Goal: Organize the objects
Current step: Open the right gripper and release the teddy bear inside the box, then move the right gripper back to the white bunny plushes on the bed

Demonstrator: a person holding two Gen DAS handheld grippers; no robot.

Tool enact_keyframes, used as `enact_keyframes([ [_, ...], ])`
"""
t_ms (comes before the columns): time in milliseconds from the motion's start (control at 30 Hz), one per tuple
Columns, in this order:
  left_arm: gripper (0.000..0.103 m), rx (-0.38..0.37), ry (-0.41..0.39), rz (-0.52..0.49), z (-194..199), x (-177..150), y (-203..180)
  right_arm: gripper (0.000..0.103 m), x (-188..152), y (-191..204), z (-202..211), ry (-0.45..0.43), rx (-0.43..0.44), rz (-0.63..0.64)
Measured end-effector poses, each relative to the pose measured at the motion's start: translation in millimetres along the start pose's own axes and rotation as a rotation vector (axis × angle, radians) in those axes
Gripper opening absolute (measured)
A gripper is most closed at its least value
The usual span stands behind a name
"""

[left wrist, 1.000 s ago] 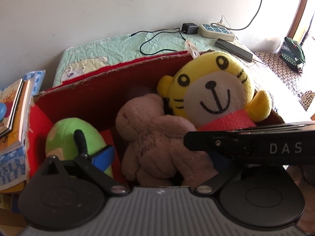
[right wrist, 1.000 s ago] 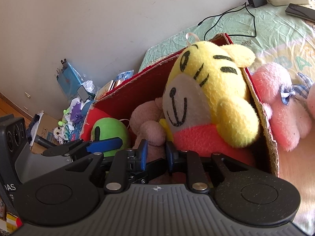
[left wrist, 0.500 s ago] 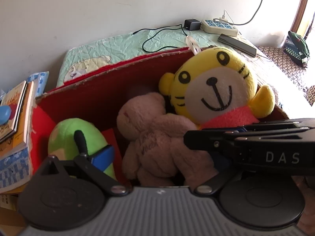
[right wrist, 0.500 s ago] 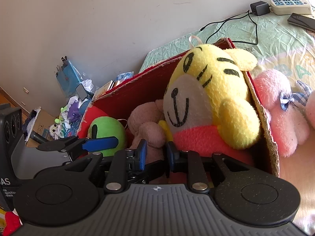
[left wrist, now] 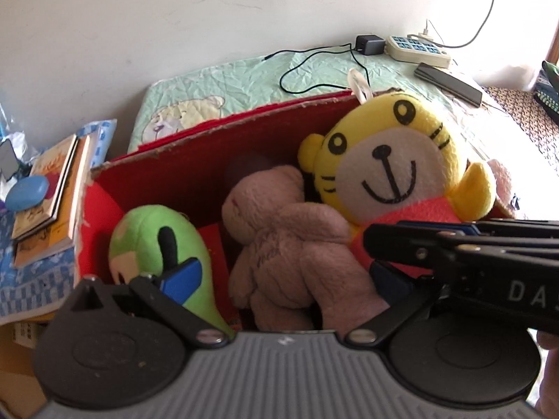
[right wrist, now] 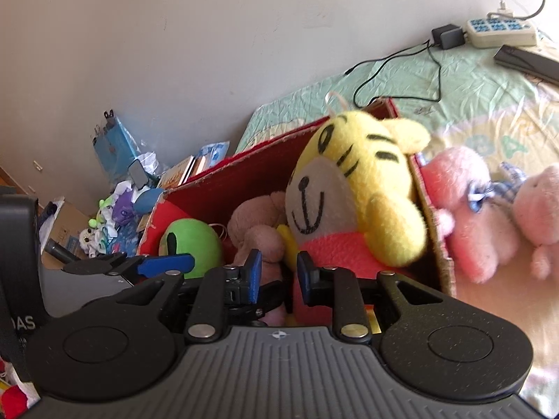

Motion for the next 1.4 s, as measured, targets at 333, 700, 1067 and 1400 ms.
enact_keyframes([
  [333, 0.102, 0.062, -0.008, -0.004, 12, -3, -7, 0.026, -1, -5, 16, -0.033, -0.039, 0.026],
  [700, 0.102, 0.129, -0.002, 0.04, 22, -3, -7, 0.026, 0, -1, 31, -0.06, 0.017, 0.022],
  [1067, 0.101, 0.182, -0.004, 0.103, 36, -7, -10, 0.042, 3, -5, 41, -0.082, 0.021, 0.068],
  [1400, 0.101, 0.244, 0.012, 0.173, 43, -11, -15, 0.041, 6, -11, 47, -0.037, 0.092, 0.091],
])
Point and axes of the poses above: each gripper's, at about its wrist camera, not at the fingertips, and z roughly against the way its jaws point, y to its left, x to its top, the point moved 5 cm from there along -z, roughly the way its jaws point, and after that the axes turned 3 degrees about z, right-handed, at the moved point
